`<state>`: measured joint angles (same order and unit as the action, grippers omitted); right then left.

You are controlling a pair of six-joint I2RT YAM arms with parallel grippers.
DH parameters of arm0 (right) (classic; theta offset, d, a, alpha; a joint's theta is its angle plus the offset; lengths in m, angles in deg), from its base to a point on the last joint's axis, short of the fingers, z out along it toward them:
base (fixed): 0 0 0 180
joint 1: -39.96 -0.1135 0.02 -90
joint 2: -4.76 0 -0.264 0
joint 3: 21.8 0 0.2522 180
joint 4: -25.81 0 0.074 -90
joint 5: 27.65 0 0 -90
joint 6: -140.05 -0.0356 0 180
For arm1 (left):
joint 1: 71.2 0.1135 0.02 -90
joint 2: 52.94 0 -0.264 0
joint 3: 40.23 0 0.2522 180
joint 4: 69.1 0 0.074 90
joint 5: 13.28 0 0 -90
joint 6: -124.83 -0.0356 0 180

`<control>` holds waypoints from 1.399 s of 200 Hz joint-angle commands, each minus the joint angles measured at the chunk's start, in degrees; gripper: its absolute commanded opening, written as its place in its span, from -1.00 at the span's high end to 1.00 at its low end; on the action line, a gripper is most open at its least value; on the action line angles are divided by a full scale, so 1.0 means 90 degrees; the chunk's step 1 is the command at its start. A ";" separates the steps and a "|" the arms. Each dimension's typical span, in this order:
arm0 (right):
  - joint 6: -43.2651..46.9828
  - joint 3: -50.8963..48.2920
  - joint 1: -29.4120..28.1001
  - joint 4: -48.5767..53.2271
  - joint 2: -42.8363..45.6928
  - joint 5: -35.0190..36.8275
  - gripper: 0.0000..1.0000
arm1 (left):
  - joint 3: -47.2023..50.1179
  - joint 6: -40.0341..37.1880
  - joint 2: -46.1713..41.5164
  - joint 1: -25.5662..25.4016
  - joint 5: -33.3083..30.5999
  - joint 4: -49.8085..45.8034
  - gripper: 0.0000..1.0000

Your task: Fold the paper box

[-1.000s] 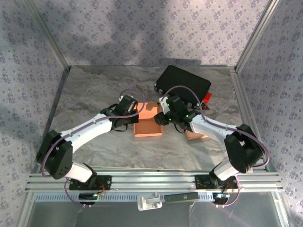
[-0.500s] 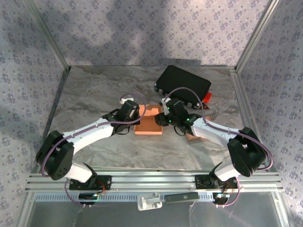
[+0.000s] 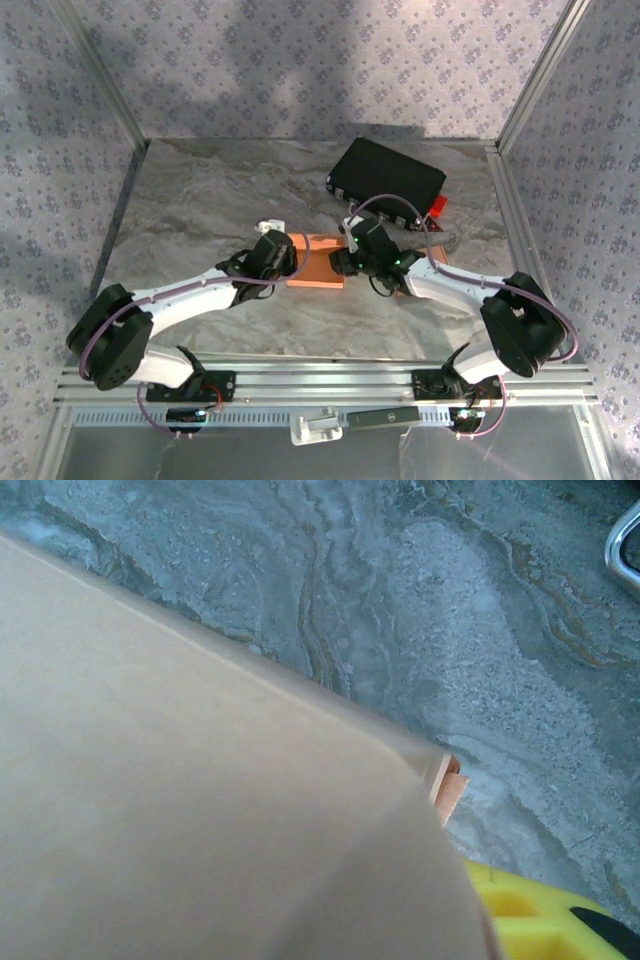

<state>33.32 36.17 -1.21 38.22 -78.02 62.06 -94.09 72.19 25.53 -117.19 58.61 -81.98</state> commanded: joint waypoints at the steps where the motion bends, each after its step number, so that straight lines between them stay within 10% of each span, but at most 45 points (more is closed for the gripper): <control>1: 0.0057 -0.0134 -0.0038 -0.0166 0.0265 0.0199 0.09 | 0.0230 -0.0051 -0.0097 -0.0157 -0.0104 0.0455 0.86; 136: -0.0014 0.0000 -0.0170 0.0780 0.1080 0.0033 -0.02 | 0.0429 0.0213 -0.0117 -0.0526 -0.0613 0.0374 0.87; 203: -0.0755 -0.0249 -0.0476 0.1358 0.3294 0.0377 -0.37 | 0.0238 0.0091 -0.0077 -0.0534 -0.0556 0.0224 0.87; 236: -0.2196 0.0298 0.0343 0.2172 0.3825 0.1131 -0.53 | 0.0132 0.0063 -0.0036 -0.0534 -0.0590 0.0125 0.87; 280: -0.4823 0.1381 0.1807 0.2900 0.1953 -0.1250 -0.35 | 0.0035 0.0084 0.0071 -0.0534 -0.0544 0.0147 0.87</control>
<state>5.30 44.63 12.91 57.78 -51.38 62.41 -91.64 73.28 25.49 -121.59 53.54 -79.94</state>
